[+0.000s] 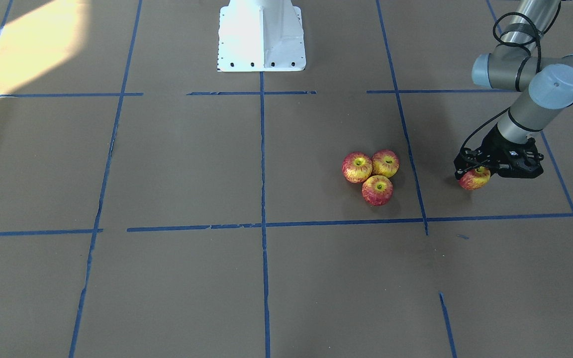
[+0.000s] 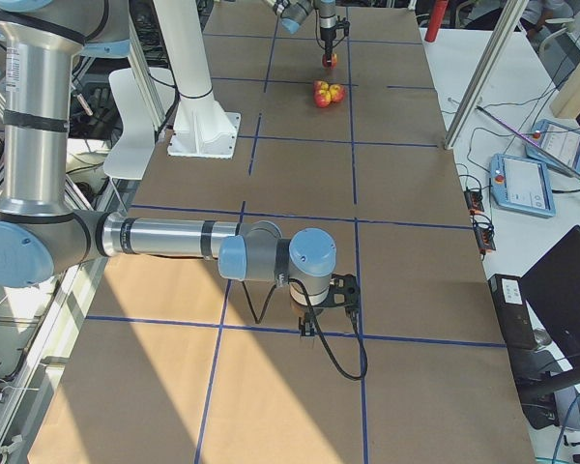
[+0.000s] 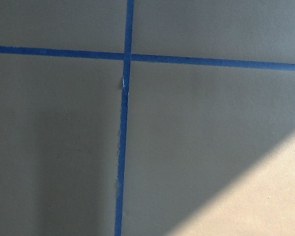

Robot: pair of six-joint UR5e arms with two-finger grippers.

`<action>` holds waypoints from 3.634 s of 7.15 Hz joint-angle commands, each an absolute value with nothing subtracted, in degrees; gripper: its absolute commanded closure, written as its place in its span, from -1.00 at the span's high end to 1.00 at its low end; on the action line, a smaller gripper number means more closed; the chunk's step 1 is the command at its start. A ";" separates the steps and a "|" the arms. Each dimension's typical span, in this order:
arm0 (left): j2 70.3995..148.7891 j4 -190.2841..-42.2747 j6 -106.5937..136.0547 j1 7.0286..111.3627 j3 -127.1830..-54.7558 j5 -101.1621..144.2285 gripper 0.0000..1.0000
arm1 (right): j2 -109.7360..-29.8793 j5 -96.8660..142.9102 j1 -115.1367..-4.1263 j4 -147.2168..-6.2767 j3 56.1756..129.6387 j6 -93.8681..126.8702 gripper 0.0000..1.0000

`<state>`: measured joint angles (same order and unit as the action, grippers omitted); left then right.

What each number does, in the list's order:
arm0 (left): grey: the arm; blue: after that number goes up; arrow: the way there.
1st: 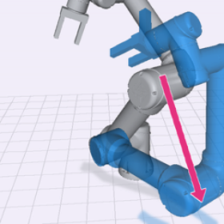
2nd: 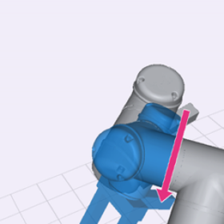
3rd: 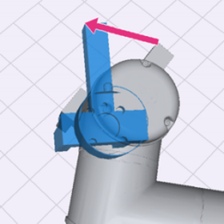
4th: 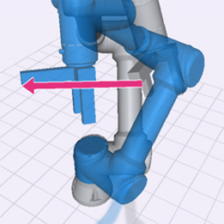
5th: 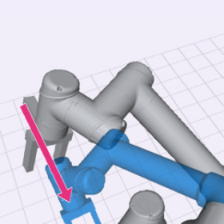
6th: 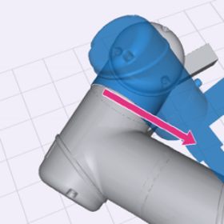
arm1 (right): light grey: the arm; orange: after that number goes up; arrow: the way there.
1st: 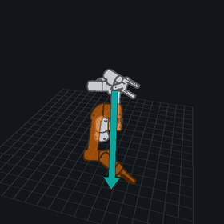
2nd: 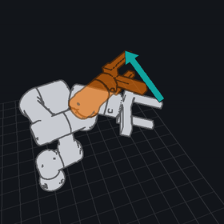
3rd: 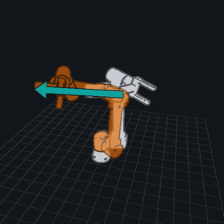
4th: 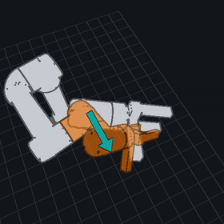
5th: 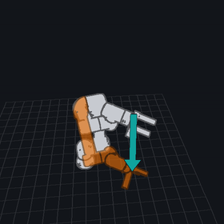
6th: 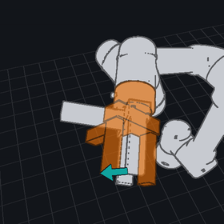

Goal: Stack apples
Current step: 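Lift the apple with the left gripper and carry it toward the three-apple cluster, then lower the held apple onto the top of the three-apple cluster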

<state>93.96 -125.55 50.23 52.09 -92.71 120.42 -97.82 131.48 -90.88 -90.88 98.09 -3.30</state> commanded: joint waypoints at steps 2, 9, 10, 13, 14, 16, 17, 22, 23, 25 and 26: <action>93.95 -107.33 43.03 56.75 -106.02 122.08 -0.81 | -97.82 131.48 -90.88 -90.88 98.09 -3.25 1.00; 109.59 -92.46 59.38 48.55 -107.68 118.23 -0.79 | -97.82 131.48 -90.88 -90.88 98.09 -3.34 1.00; 110.64 -92.72 61.33 46.51 -106.80 118.21 -0.79 | -97.82 131.48 -90.88 -90.88 98.09 -3.34 1.00; 113.38 -92.90 65.30 43.07 -104.77 118.21 -0.79 | -97.82 131.48 -90.88 -90.88 98.09 -3.34 1.00; 113.55 -94.73 66.61 42.11 -103.46 115.86 -0.80 | -97.82 131.48 -90.88 -90.88 98.09 -3.34 1.00; 113.55 -98.70 67.59 41.40 -101.69 115.31 -0.79 | -97.82 131.48 -90.88 -90.88 98.09 -3.34 1.00; 113.47 -98.70 67.59 41.40 -101.52 115.31 -0.77 | -97.82 131.48 -90.88 -90.88 98.09 -3.25 1.00; 112.76 -98.70 67.33 41.40 -101.43 115.05 -0.72 | -97.82 131.48 -90.88 -90.88 98.09 -3.25 1.00; 112.76 -98.79 67.32 41.40 -101.43 115.05 -0.56 | -97.82 131.48 -90.88 -90.88 98.09 -3.34 1.00; 112.68 -98.79 67.15 41.40 -101.43 115.05 -0.19 | -97.82 131.48 -90.88 -90.88 98.09 -3.25 1.00; 112.68 -98.79 67.06 41.40 -101.43 115.05 -0.05 | -97.82 131.48 -90.88 -90.88 98.09 -3.34 1.00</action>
<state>112.69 -98.78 67.17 41.40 -101.43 115.05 -97.82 131.48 -90.88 -90.88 98.09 -3.30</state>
